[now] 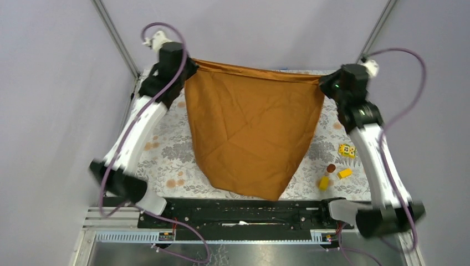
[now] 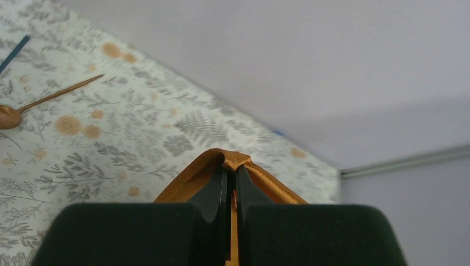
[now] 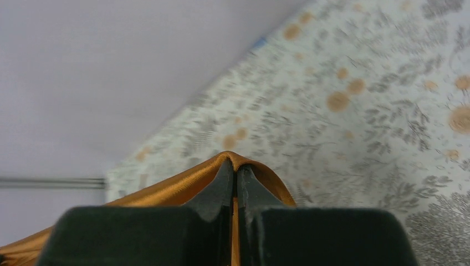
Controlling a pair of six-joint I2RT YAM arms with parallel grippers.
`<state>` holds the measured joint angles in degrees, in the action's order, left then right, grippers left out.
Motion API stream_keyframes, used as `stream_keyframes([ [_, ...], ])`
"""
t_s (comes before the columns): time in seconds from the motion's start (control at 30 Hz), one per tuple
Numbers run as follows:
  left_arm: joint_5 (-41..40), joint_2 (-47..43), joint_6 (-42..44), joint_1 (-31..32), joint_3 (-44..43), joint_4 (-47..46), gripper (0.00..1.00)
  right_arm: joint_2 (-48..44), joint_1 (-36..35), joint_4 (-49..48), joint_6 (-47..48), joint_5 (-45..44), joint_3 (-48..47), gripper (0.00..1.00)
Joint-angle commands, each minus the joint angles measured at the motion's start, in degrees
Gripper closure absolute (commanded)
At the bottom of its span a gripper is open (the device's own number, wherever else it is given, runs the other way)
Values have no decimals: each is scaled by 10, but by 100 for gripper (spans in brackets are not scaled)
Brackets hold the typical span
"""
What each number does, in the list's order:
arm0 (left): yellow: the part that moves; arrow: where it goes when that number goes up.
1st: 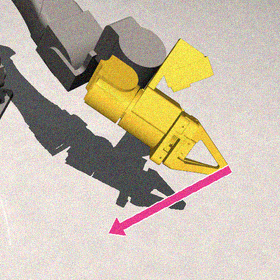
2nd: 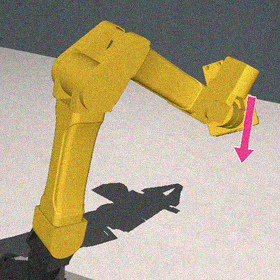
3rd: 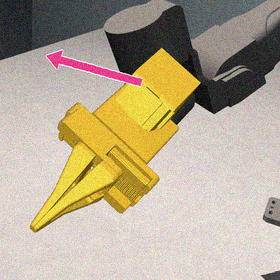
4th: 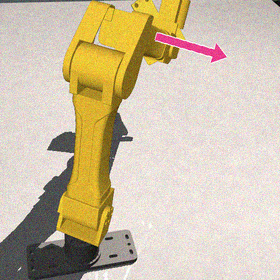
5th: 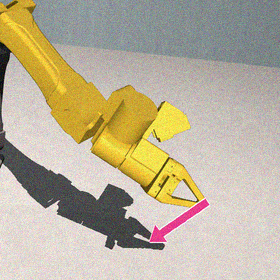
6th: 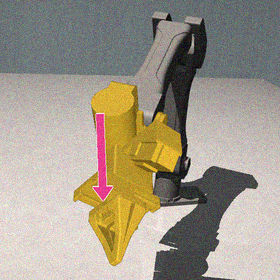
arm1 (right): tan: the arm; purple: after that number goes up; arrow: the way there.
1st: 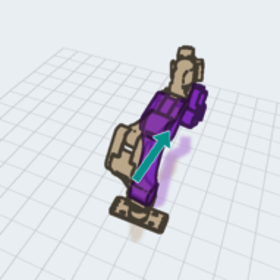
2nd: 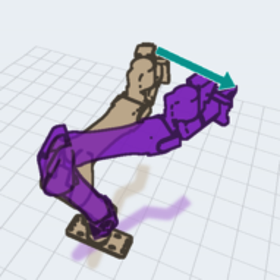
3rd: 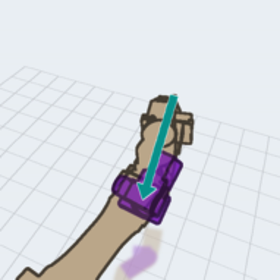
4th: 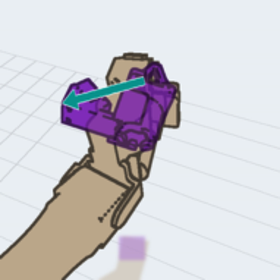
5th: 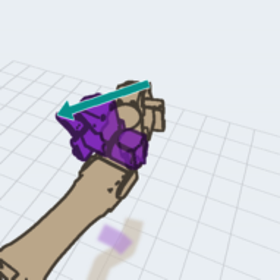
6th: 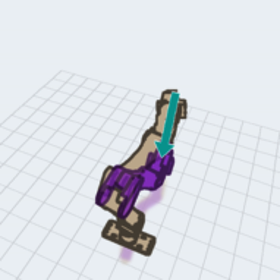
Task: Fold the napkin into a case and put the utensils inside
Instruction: Fold and flatten the napkin at the center of the board.
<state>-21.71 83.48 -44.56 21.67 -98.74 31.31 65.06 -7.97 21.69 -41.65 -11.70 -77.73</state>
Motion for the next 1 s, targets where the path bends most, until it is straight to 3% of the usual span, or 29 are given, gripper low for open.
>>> stream_keyframes([
  [0.0, -10, 133, 37, -33, -37, -50, 100, 161, 18, -9, 5, -74, -23, 100],
  [0.17, 79, 277, 43, -69, -47, -148, 100, 342, 42, -116, 41, -5, -43, 100],
  [0.3, 166, 382, 53, -81, -86, -214, 100, 471, 56, -126, 65, 73, -124, 100],
  [0.53, 220, 482, 58, -83, -121, -245, 100, 589, 72, -131, 78, 176, -197, 100],
  [0.77, 259, 439, 75, -79, -99, -249, 100, 582, 86, -116, 90, 203, -203, 100],
  [0.87, 244, 360, 72, -78, -60, -248, 100, 539, 104, -97, 86, 223, -196, 100],
  [0.97, 219, 251, 69, -78, -10, -253, 100, 436, 104, -89, 90, 235, -151, 100],
])
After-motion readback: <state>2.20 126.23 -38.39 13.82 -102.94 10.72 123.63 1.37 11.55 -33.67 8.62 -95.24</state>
